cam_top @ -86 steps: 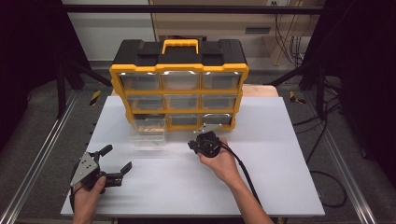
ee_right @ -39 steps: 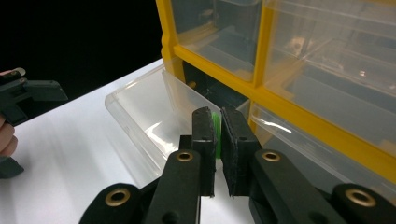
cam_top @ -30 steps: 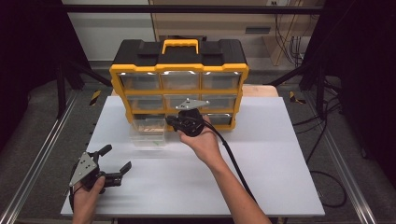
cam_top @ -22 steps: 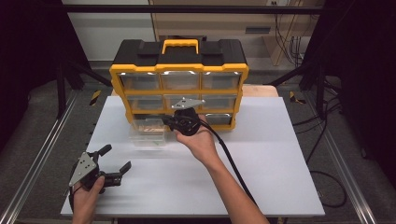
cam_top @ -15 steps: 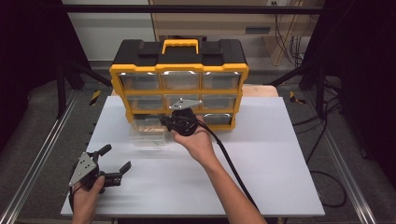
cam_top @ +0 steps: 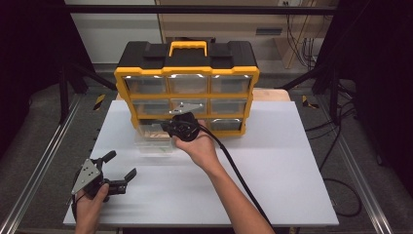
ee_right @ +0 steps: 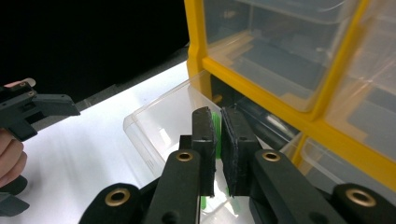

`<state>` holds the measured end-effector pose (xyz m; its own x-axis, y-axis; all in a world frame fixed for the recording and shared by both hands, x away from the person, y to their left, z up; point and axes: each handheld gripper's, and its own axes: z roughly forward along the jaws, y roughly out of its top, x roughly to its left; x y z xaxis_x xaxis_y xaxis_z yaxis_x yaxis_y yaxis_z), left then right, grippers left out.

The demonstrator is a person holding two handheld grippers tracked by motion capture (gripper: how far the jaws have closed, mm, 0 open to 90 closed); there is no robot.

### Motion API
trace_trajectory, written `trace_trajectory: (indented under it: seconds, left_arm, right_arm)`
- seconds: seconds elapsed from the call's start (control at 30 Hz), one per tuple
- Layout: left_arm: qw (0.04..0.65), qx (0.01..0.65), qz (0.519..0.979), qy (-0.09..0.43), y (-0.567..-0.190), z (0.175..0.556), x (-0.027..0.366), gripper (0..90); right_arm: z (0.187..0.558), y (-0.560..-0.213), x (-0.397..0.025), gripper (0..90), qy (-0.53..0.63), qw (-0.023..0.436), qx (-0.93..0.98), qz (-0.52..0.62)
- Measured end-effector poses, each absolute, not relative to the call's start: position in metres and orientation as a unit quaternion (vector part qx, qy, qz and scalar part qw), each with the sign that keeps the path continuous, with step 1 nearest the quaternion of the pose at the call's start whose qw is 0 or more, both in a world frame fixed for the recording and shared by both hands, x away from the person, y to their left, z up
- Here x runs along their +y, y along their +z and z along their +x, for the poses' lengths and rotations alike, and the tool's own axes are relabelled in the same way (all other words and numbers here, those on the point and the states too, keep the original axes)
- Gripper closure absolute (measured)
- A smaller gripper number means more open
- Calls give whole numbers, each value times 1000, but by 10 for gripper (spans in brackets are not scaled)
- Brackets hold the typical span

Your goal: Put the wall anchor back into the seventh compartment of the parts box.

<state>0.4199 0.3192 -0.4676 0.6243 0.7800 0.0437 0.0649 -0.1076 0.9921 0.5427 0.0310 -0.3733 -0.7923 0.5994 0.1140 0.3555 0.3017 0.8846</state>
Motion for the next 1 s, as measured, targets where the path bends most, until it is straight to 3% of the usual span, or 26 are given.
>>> trace_trajectory:
  seconds: [0.4,0.53,1.0]
  left_arm:
    - [594,312,677,301,-467,420,320,3]
    - [595,312,677,301,-467,420,320,3]
    - [595,314,674,304,-467,418,321,3]
  right_arm:
    - [549,-387,47,829,488,117,813,296]
    - [545,-382,46,730,494,119,808,297]
    - [532,-361,29,222,505,137,793,313]
